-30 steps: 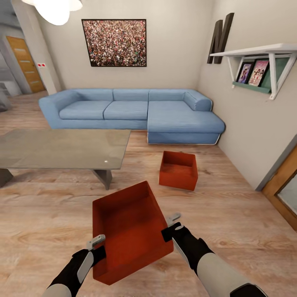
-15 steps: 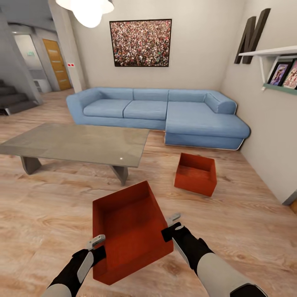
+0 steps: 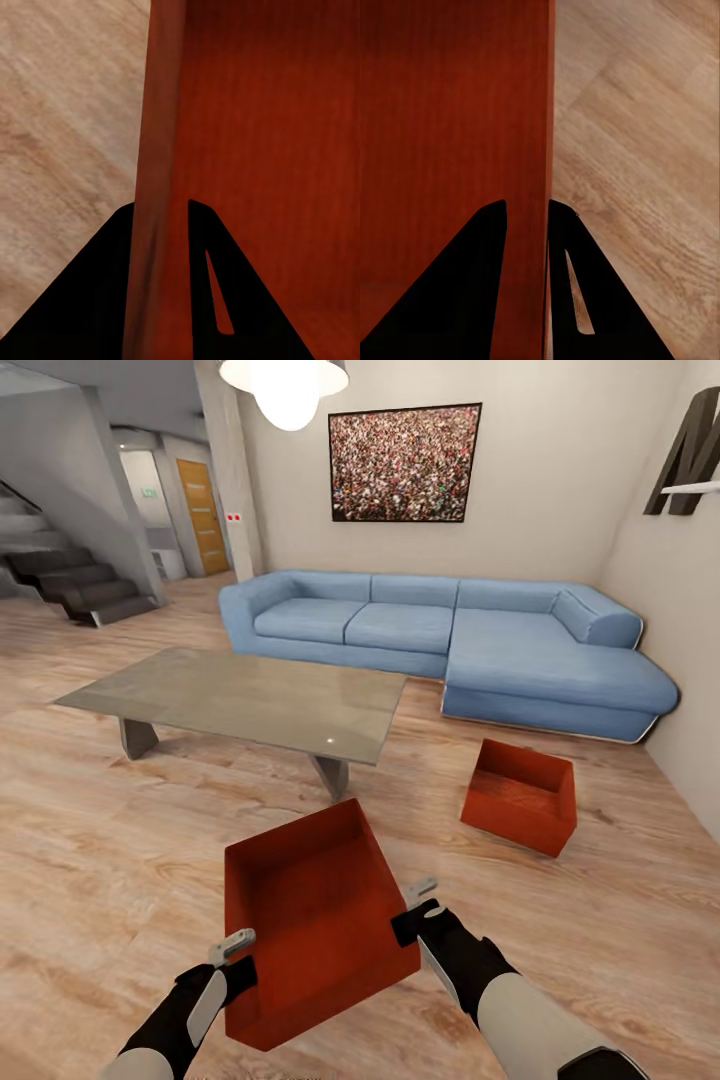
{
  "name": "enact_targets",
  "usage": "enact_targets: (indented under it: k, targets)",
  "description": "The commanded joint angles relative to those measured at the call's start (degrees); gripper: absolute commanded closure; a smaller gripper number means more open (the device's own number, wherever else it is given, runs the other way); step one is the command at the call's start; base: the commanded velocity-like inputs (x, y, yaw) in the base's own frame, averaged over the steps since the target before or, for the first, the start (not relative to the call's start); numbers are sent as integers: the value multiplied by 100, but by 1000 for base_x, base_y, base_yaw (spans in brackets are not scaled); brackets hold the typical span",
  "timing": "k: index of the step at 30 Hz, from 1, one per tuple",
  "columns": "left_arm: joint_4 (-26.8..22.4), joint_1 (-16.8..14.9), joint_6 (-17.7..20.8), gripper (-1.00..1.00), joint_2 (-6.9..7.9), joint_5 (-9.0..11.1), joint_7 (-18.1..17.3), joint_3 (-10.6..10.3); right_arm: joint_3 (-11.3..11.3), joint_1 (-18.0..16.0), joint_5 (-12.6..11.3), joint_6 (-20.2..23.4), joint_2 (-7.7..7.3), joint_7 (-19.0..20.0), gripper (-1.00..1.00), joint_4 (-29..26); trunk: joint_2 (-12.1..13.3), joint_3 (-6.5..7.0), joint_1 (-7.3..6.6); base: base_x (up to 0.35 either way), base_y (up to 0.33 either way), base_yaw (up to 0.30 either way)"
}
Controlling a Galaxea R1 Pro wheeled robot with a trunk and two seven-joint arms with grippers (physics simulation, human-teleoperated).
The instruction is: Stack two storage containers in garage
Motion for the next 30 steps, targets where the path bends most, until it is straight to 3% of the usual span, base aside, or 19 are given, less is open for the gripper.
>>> enact_targets:
  k: [1,30]
  targets:
    - [-13,-8,15,100,-9,275,41,38,305,6,-103,33,-1,110,100,-9,-2,-4,-1,0,0,292]
    - [-14,-8,14,100,-9,275,41,37,305,6,-103,33,-1,110,100,-9,-2,60,-1,0,0,292]
